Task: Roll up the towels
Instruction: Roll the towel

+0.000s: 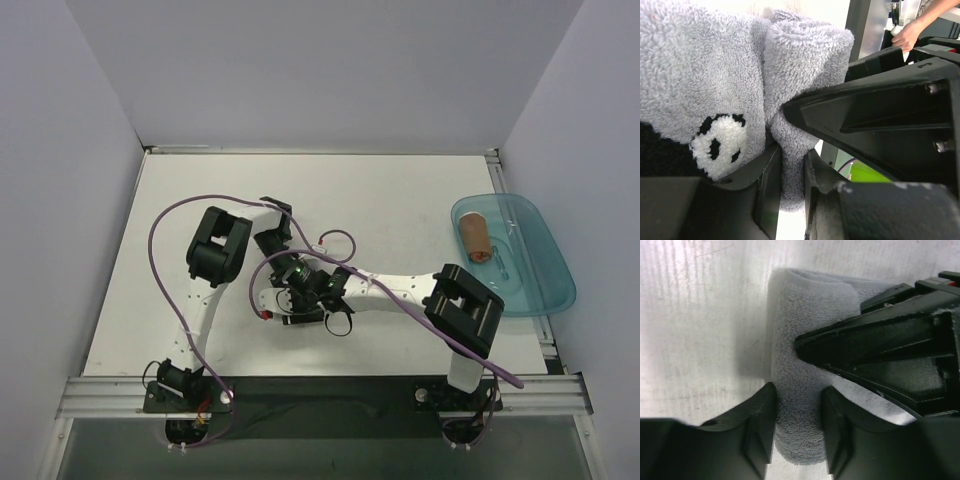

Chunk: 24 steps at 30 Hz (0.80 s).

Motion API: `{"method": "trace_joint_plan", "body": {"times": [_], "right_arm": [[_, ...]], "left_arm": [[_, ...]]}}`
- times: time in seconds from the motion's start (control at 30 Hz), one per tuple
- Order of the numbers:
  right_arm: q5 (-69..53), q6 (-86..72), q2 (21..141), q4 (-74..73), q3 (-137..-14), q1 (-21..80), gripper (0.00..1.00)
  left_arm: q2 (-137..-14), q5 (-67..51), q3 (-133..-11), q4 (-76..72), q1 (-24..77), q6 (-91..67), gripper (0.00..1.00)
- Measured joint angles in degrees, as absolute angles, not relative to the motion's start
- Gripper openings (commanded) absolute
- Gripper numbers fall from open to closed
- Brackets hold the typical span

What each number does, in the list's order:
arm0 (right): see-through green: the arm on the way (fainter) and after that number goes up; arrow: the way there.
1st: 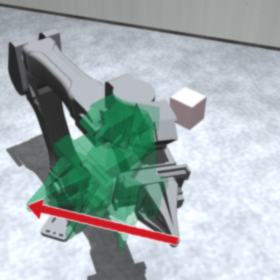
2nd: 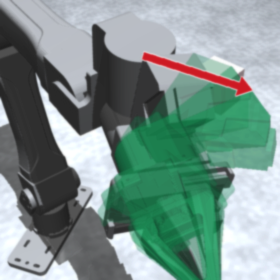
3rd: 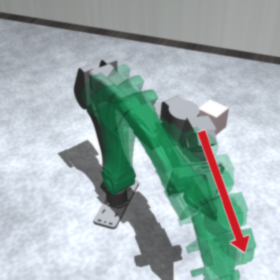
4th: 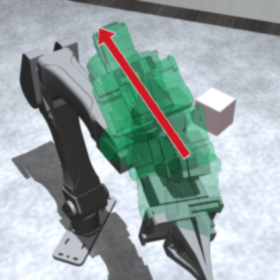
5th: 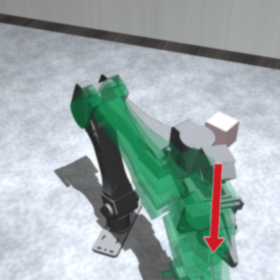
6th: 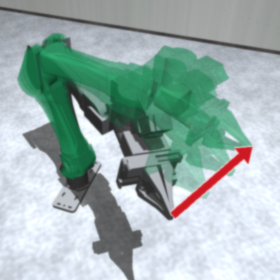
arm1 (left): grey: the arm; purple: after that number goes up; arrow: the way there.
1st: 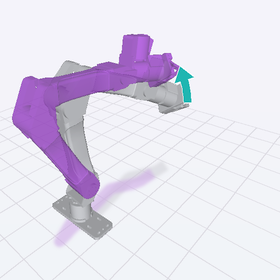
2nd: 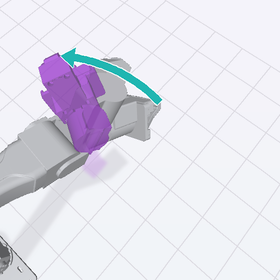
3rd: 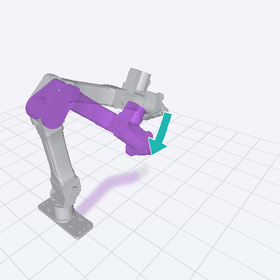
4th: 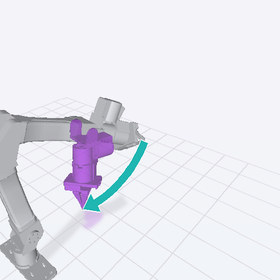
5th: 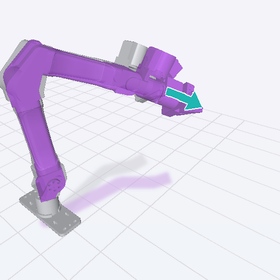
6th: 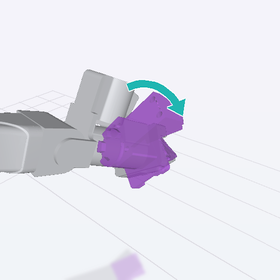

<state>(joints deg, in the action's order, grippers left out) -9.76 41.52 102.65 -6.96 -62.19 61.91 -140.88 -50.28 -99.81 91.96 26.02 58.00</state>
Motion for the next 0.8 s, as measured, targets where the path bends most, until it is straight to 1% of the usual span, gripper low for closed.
{"method": "trace_joint_plan", "body": {"times": [0.03, 0.07, 0.13, 0.17, 0.27, 0.3, 0.4, 0.43, 0.6, 0.63, 0.8], "right_arm": [[-9.45, 41.65, 102.65, -6.15, -61.95, 61.8, 0.27], [-9.45, 41.6, 102.65, -5.67, -61.82, 61.67, 0.15], [-9.61, 41.34, 102.65, -5.08, -61.63, 61.56, 0.01], [-9.72, 41.1, 102.63, -4.91, -61.58, 61.52, 0.0], [-11.46, 40.56, 102.67, -4.29, -61.49, 61.19, 0.0], [-12.23, 40.51, 102.76, -4.1, -61.52, 61.14, 0.0], [-16.36, 40.1, 103.98, -4.05, -62.83, 60.29, 0.0], [-17.82, 39.9, 104.49, -4.25, -63.44, 59.88, 0.0], [-24.32, 38.74, 107.04, -7.35, -67.2, 58.06, 0.0], [-25.82, 38.33, 107.63, -8.34, -68.12, 57.84, 0.0], [-34.33, 34.46, 110.76, -13.91, -72.55, 56.31, 0.0]], "left_arm": [[-140.92, -50.35, -99.81, 91.96, 25.96, 57.98, 0.3], [-140.94, -50.43, -99.81, 91.96, 25.87, 57.95, 0.3], [-140.99, -50.54, -99.79, 91.96, 25.76, 57.6, 0.3], [-140.99, -50.57, -99.72, 91.94, 25.69, 57.28, 0.32], [-140.07, -50.81, -97.76, 91.44, 24.93, 55.86, 0.42], [-139.37, -50.94, -96.71, 90.98, 24.43, 55.37, 0.5], [-136.88, -51.09, -94.28, 89.19, 22.02, 54.06, 0.55], [-136.07, -50.98, -94.0, 88.09, 20.86, 53.95, 0.64], [-131.79, -50.89, -94.54, 83.22, 12.34, 54.33, 0.68], [-131.0, -50.83, -94.85, 82.06, 10.39, 54.63, 0.73], [-125.25, -51.05, -95.59, 78.48, 1.06, 54.96, 0.75]]}}
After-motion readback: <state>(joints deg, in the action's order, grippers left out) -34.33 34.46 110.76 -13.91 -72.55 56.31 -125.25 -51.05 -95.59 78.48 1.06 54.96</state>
